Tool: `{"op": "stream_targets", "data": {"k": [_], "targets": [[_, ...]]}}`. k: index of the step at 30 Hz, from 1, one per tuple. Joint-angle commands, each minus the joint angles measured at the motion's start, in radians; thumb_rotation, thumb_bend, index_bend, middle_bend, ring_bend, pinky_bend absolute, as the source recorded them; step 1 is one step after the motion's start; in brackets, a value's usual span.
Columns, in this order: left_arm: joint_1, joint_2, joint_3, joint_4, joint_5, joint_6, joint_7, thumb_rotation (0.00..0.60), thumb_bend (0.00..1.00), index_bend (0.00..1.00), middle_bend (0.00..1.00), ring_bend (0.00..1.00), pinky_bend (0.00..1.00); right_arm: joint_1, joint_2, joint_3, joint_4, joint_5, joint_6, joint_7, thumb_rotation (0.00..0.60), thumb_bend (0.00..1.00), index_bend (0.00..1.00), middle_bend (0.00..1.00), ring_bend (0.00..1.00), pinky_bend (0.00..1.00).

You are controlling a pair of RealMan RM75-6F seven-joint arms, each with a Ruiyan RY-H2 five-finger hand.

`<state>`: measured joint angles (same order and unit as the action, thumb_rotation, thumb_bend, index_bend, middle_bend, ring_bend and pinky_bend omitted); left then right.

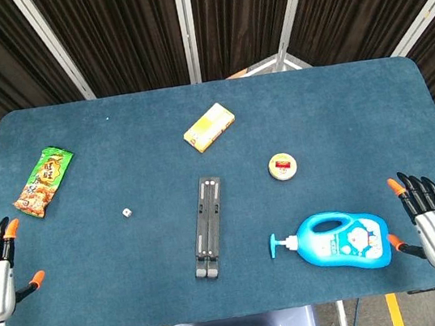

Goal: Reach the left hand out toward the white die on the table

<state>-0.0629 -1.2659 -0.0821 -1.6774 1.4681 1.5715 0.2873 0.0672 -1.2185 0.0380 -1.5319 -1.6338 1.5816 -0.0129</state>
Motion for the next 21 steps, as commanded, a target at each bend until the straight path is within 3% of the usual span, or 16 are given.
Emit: {"op": "stream_targets", "data": {"k": [1, 13, 18, 21], "targets": [[0.000, 0.000, 0.000, 0.000, 0.000, 0.000, 0.000, 0.600, 0.17, 0.00, 0.00, 0.00, 0.00, 0.000, 0.001, -0.001, -0.001, -0.001, 0.000, 0.001, 0.600, 0.08, 0.00, 0.00, 0.00, 0.00], [-0.006, -0.002, 0.001, 0.002, 0.003, -0.008, 0.007, 0.600, 0.17, 0.00, 0.00, 0.00, 0.00, -0.001, 0.003, -0.003, -0.003, -0.006, 0.002, 0.005, 0.600, 0.08, 0.00, 0.00, 0.00, 0.00], [-0.041, 0.010, 0.001, 0.024, 0.019, -0.060, -0.008, 0.600, 0.17, 0.01, 0.00, 0.00, 0.00, 0.002, 0.002, 0.001, -0.002, 0.007, -0.009, 0.006, 0.600, 0.08, 0.00, 0.00, 0.00, 0.00], [-0.098, 0.024, -0.002, 0.069, 0.064, -0.123, -0.060, 0.600, 0.17, 0.08, 0.00, 0.00, 0.00, 0.004, 0.003, 0.003, 0.002, 0.019, -0.018, 0.013, 0.600, 0.08, 0.00, 0.00, 0.00, 0.00]]}}
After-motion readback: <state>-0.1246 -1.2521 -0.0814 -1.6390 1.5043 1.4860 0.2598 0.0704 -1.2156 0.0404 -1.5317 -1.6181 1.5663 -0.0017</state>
